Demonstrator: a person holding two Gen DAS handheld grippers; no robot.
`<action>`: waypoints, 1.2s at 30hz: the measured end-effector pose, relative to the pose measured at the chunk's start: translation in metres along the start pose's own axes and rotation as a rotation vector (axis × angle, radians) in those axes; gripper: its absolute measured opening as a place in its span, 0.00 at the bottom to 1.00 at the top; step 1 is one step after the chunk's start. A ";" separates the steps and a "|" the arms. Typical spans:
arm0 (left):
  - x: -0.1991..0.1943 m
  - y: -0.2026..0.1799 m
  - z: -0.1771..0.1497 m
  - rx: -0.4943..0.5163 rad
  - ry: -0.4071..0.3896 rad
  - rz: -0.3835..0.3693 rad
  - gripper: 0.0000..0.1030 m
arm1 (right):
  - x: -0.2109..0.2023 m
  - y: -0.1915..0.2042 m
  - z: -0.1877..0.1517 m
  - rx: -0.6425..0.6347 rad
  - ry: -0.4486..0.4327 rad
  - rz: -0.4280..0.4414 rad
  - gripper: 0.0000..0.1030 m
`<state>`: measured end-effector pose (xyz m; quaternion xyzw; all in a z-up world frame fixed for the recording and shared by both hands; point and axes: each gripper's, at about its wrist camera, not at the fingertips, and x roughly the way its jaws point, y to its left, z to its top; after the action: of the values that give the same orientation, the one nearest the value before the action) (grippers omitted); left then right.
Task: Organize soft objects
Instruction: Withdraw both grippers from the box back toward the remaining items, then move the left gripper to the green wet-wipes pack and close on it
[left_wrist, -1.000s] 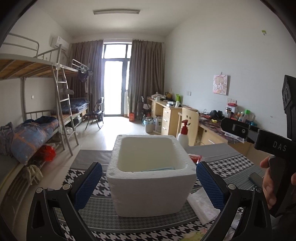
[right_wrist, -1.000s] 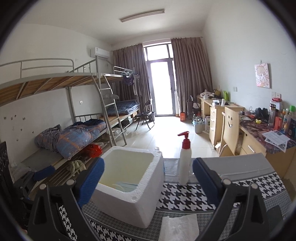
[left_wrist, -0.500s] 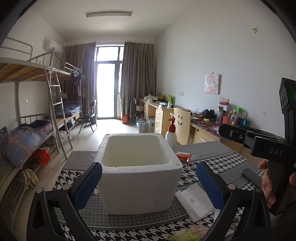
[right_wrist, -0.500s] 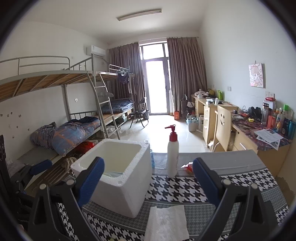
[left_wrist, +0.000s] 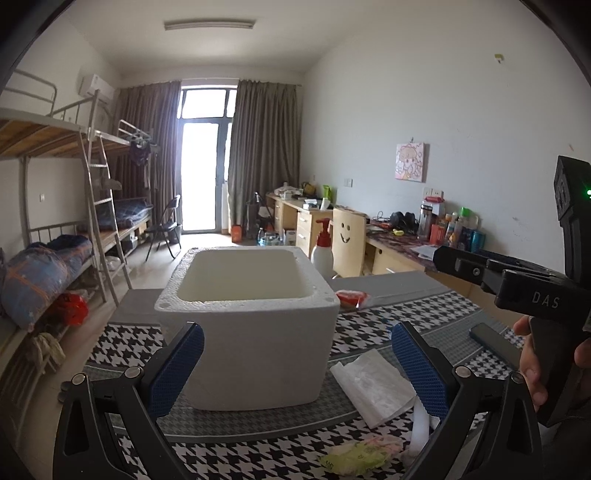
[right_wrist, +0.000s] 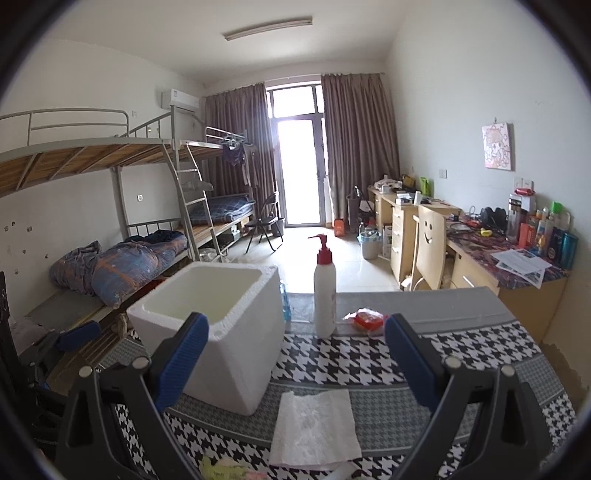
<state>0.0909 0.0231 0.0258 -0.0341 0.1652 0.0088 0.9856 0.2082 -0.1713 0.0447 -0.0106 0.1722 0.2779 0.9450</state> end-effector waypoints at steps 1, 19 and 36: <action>0.000 0.000 -0.001 0.000 0.001 -0.001 0.99 | 0.000 -0.001 0.000 0.001 0.003 0.001 0.95; 0.002 -0.005 -0.023 0.014 0.034 -0.060 0.99 | -0.008 -0.010 -0.031 -0.001 0.043 -0.012 0.95; 0.010 -0.015 -0.038 0.071 0.111 -0.117 0.99 | 0.000 -0.018 -0.049 0.015 0.107 -0.028 0.95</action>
<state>0.0880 0.0057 -0.0124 -0.0092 0.2176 -0.0564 0.9744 0.2021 -0.1926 -0.0024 -0.0206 0.2243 0.2623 0.9383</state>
